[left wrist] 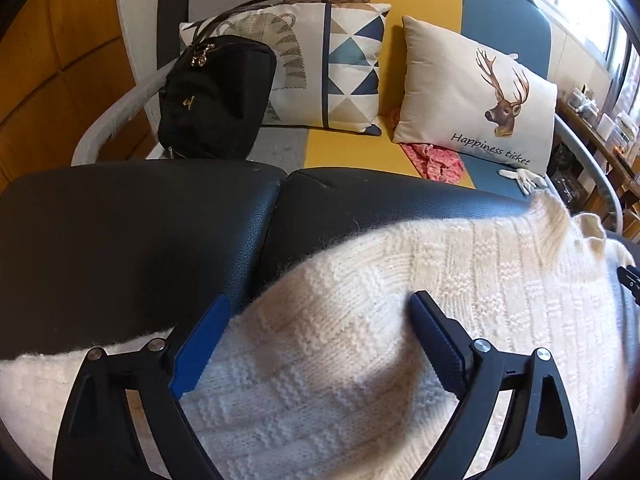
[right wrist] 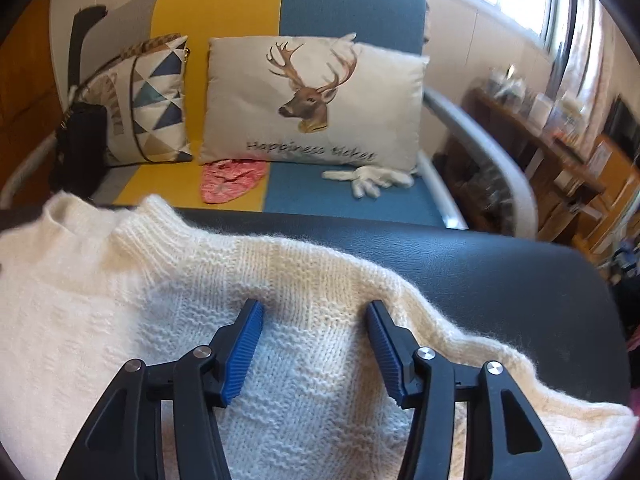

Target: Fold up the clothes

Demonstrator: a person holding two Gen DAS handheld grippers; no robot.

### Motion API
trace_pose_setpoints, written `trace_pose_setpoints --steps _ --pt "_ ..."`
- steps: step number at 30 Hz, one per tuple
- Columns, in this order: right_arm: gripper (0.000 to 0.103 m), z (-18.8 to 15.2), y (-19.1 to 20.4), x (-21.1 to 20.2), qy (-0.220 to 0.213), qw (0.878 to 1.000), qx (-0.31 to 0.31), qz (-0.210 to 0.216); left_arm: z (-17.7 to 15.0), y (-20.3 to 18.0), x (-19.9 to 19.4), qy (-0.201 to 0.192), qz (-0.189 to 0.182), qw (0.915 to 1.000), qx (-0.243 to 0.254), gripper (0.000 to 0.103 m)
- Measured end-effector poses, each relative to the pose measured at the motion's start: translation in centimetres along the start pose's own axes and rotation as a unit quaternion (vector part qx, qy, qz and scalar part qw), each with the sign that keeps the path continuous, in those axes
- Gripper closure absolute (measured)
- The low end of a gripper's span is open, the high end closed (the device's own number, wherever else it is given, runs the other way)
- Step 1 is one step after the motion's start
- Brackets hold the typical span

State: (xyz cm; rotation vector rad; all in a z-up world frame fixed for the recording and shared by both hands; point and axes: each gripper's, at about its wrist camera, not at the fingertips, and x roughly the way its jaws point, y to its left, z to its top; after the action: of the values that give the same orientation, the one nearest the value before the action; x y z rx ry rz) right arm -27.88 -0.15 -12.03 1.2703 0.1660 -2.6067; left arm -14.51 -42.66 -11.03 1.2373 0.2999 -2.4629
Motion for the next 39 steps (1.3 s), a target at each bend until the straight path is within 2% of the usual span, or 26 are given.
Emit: trace_pose_setpoints --steps 1,3,6,11,14,16,20,22,23,25,28,32,35,39 --pt "0.052 0.1 -0.5 -0.7 0.003 1.000 0.014 0.017 0.0 0.2 -0.9 -0.010 -0.001 0.9999 -0.007 0.015" --pt "0.051 -0.2 -0.5 -3.4 -0.023 0.998 0.024 0.046 -0.4 0.4 -3.1 -0.037 -0.012 0.9990 -0.021 0.015" --pt "0.050 -2.1 0.9 -7.4 -0.038 0.997 -0.006 0.064 -2.1 0.0 -6.7 -0.066 -0.030 0.9972 -0.018 0.015" --pt "0.050 -7.3 3.3 -8.7 0.017 0.998 -0.026 0.055 -7.8 -2.8 -9.1 -0.052 -0.041 0.9971 0.037 0.015" --pt "0.050 -10.1 4.0 -8.4 0.035 0.998 -0.019 0.057 -10.8 -3.7 -9.0 -0.034 -0.045 0.9971 0.051 0.015" --pt "0.050 -11.5 4.3 -8.1 0.040 0.998 -0.026 0.048 -12.0 -3.6 -8.5 -0.021 -0.035 0.9980 0.049 0.015" --pt "0.048 -13.3 4.2 -8.3 0.026 0.998 -0.057 0.005 -12.8 -1.7 -8.0 -0.011 0.002 0.9996 0.025 0.015" --pt "0.042 -13.5 3.0 -8.5 0.022 0.998 -0.053 -0.015 -13.1 -0.5 -7.8 -0.005 -0.009 0.9999 0.006 0.014" --pt "0.038 -13.8 2.2 -8.6 0.016 0.999 -0.039 -0.009 -13.2 -0.3 -7.7 -0.004 -0.011 0.9999 0.004 0.013" --pt "0.037 -14.0 1.1 -8.6 0.008 1.000 -0.018 0.002 -13.4 -0.6 -7.6 -0.004 0.002 0.9999 0.016 0.012" --pt "0.035 -13.8 1.7 -8.5 0.005 0.999 -0.035 -0.019 -13.5 -0.8 -7.5 -0.002 0.006 0.9998 0.020 0.010" --pt "0.038 -12.6 1.0 -9.1 0.019 1.000 -0.009 0.013 -13.4 -0.1 -8.9 -0.006 -0.012 0.9998 0.013 0.011" --pt "0.038 -13.0 0.7 -12.6 -0.001 0.998 0.033 0.056 -15.0 -0.3 -11.7 -0.030 -0.033 0.9989 0.016 0.011" --pt "0.038 -16.0 3.8 -15.5 0.033 0.997 -0.013 0.075 -18.8 -1.9 -14.1 -0.020 -0.046 0.9975 0.051 0.011"
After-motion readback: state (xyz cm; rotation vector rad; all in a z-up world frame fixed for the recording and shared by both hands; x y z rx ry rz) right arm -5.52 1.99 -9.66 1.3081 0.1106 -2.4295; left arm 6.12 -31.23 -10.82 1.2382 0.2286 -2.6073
